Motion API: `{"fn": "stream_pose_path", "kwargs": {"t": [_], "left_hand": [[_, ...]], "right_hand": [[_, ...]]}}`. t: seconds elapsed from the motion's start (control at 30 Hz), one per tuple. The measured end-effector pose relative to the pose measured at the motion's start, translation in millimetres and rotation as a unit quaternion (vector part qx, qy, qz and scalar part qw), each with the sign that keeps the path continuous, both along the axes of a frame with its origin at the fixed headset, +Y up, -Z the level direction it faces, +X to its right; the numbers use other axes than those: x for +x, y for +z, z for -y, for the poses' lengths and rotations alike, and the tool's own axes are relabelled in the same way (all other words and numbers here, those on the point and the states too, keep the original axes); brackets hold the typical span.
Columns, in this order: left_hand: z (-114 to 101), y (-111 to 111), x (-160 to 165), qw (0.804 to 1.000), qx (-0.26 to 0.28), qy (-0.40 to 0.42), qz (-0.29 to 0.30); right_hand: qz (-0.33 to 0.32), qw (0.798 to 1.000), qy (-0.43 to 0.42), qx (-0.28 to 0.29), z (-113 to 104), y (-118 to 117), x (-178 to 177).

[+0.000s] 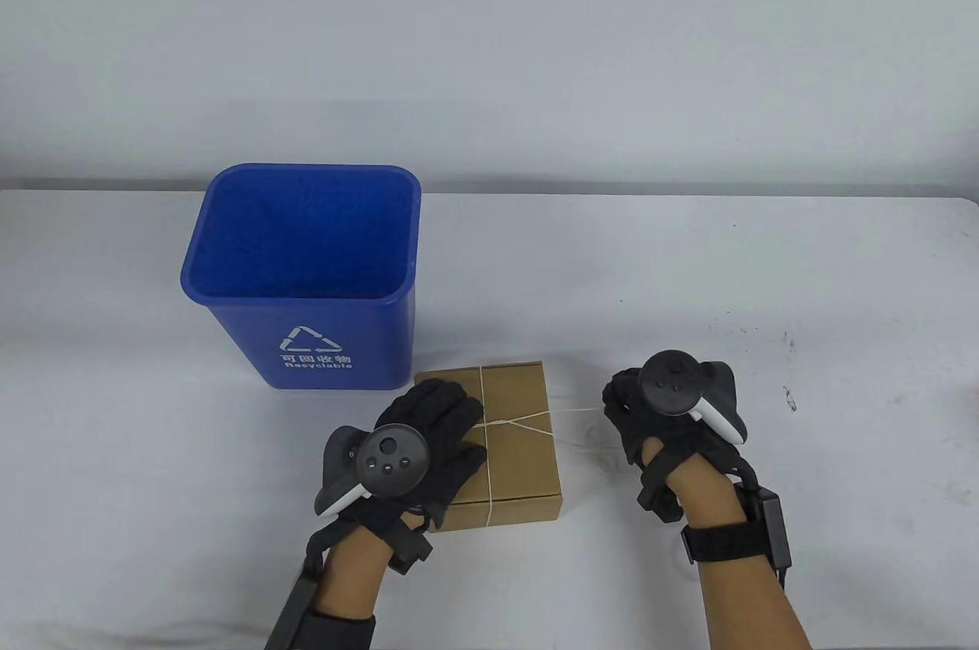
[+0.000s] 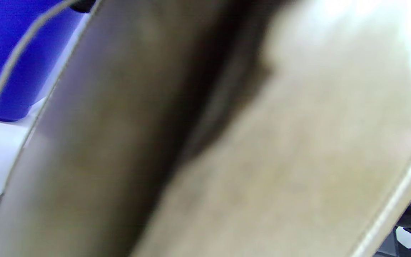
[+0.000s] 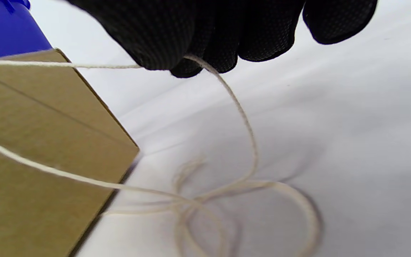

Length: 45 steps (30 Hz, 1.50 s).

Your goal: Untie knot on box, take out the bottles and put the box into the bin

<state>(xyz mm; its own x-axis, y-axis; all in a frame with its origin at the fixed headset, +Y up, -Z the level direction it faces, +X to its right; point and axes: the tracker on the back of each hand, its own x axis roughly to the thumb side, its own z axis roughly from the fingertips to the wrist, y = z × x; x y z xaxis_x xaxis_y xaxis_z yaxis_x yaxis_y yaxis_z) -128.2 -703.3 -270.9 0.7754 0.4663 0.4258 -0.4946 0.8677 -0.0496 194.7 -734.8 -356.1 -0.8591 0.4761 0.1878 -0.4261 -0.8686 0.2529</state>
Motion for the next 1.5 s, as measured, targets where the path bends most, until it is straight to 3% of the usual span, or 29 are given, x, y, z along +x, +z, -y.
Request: {"fn": "stream_pose_path", "kwargs": {"t": [0.2, 0.3, 0.43, 0.63, 0.83, 1.1, 1.5], "left_hand": [[0.2, 0.1, -0.4, 1.000, 0.000, 0.001, 0.000], [0.3, 0.0, -0.5, 1.000, 0.000, 0.002, 0.000], [0.2, 0.1, -0.6, 1.000, -0.001, 0.002, 0.000], [0.4, 0.2, -0.6, 1.000, -0.002, 0.003, -0.001], [0.1, -0.1, -0.7, 1.000, -0.004, 0.002, 0.001], [0.4, -0.7, -0.8, 1.000, -0.005, 0.003, 0.002], [0.8, -1.3, -1.0, 1.000, -0.006, 0.006, 0.003]], "right_hand": [[0.023, 0.998, 0.042, -0.027, 9.3, -4.2, 9.2], [0.030, 0.999, 0.025, -0.029, 8.1, -4.4, 13.6], [0.034, 0.998, -0.043, 0.024, -11.2, 1.4, 13.2], [-0.040, 0.996, -0.069, 0.051, -28.4, 15.5, -20.9], [-0.076, 0.996, -0.012, 0.055, -20.7, 21.0, -47.8], [-0.089, 0.993, -0.059, 0.046, -18.6, 23.6, -59.3], [-0.065, 0.996, -0.045, 0.043, -15.3, 14.3, -43.7]]}}
